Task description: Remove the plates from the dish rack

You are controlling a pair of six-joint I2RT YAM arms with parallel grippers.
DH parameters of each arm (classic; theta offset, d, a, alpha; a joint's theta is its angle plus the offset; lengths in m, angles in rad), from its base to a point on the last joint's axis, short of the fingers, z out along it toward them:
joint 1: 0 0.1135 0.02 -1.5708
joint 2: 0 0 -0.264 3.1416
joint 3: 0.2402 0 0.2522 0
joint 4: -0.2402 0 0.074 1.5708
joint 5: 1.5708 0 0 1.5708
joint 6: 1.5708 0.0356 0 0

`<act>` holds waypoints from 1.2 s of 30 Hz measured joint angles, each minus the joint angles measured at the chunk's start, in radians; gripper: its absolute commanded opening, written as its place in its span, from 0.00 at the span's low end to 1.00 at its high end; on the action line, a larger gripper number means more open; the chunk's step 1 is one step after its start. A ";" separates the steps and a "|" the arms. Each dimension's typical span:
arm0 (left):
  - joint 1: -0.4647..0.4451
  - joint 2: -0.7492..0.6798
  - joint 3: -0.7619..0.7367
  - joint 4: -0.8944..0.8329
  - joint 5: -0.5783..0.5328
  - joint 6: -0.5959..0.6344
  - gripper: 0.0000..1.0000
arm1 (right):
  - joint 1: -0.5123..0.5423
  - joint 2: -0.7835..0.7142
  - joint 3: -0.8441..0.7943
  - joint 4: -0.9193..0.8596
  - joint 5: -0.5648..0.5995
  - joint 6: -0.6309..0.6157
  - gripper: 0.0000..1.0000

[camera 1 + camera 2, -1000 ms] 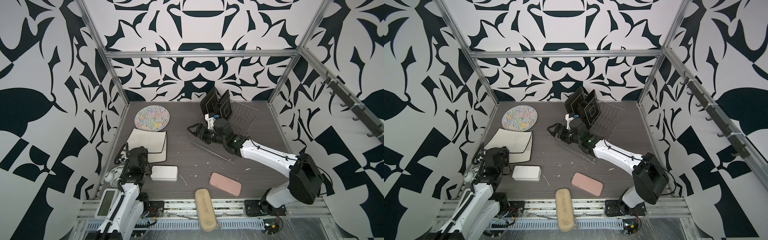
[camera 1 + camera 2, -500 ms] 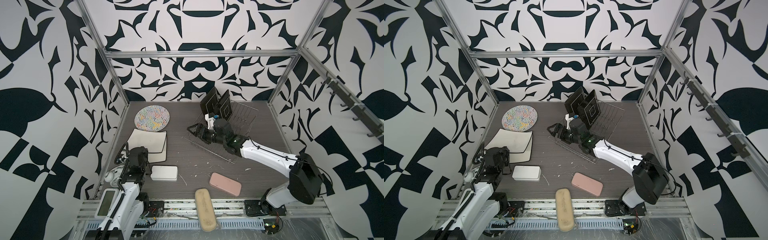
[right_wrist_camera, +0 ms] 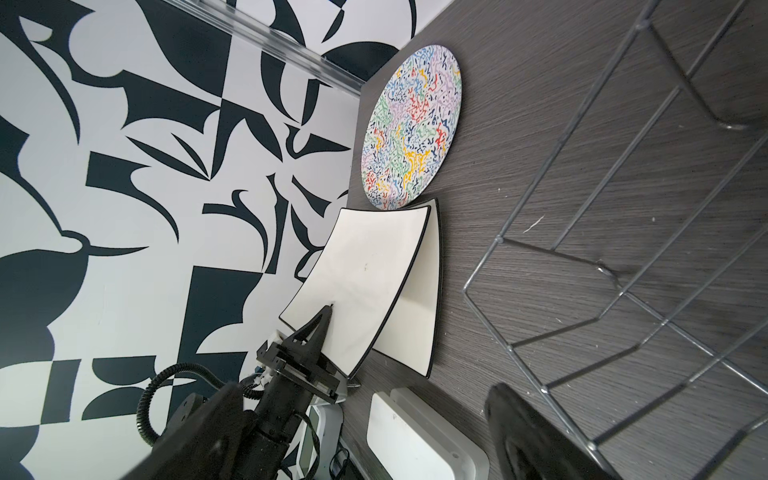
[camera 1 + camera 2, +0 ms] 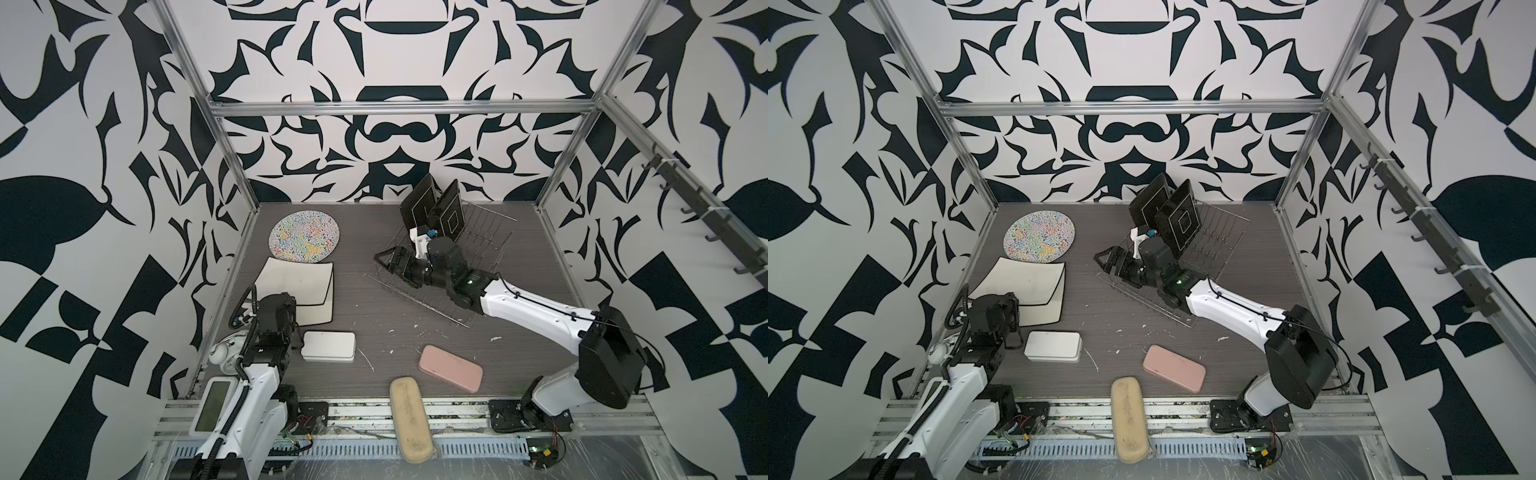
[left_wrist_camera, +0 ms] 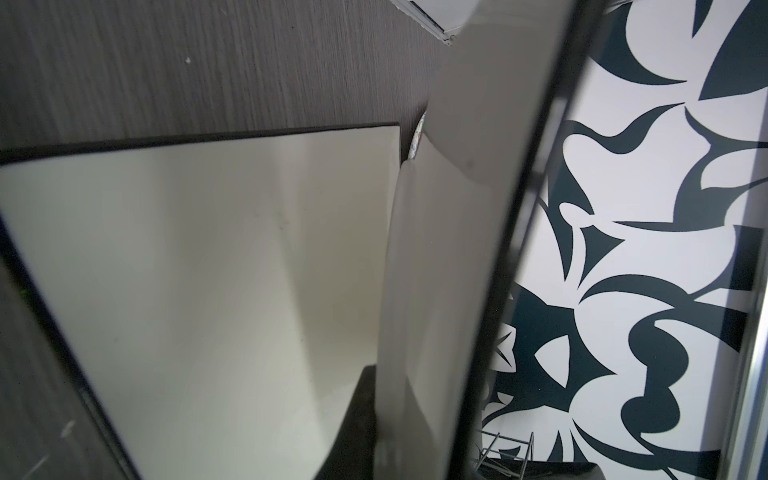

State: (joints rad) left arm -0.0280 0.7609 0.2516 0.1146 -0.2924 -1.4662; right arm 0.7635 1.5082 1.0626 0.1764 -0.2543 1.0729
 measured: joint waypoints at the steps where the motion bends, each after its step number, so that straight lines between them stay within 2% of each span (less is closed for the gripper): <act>1: 0.000 0.000 0.000 0.000 0.000 0.000 0.00 | 0.000 0.000 0.000 0.000 0.000 0.000 0.95; 36: 0.011 0.015 0.000 -0.031 0.002 -0.016 0.00 | -0.003 0.000 0.000 0.000 0.000 0.000 0.95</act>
State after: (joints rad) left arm -0.0170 0.7757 0.2516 0.0837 -0.2909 -1.4826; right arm 0.7609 1.5082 1.0626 0.1761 -0.2543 1.0733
